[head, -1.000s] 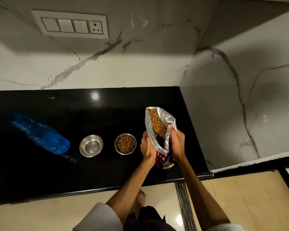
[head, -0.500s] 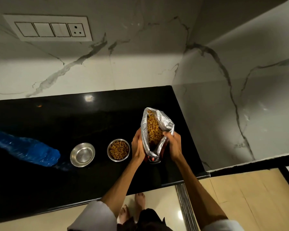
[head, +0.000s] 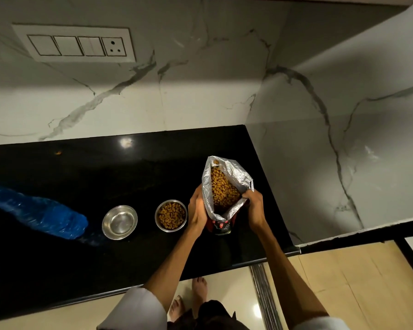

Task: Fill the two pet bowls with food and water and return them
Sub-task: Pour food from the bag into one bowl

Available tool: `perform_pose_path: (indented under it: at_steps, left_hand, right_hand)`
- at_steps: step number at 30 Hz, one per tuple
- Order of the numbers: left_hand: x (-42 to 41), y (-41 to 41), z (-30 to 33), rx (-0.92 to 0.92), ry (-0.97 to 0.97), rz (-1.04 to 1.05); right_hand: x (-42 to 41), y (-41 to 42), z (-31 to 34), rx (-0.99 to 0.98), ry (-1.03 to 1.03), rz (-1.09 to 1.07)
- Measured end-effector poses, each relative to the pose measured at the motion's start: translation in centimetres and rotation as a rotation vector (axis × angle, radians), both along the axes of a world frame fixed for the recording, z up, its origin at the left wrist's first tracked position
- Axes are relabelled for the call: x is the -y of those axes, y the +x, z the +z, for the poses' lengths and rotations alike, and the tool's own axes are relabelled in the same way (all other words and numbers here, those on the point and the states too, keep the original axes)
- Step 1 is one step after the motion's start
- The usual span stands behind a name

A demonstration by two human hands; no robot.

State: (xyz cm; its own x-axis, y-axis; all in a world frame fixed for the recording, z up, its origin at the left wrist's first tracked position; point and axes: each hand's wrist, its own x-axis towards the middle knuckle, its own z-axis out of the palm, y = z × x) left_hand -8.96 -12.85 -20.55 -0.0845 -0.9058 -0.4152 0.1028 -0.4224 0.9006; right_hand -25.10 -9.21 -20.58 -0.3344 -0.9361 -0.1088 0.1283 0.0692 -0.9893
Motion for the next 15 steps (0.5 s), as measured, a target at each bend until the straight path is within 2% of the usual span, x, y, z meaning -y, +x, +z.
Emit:
perform_pose_path:
  at_steps: [3,10,15]
  left_hand:
    - [0.1,0.3,-0.2,0.008,0.03,-0.007]
    - [-0.6,0.7,0.1,0.0,0.009,-0.039]
    - [-1.0,1.3,0.5,0.006,-0.027,-0.077]
  right_hand:
    - [-0.1,-0.3,0.0,0.05,0.009,-0.088]
    - [-0.8,0.2,0.5,-0.026,0.023,-0.022]
    - [-1.7,0.5,1.2,-0.091,0.07,-0.085]
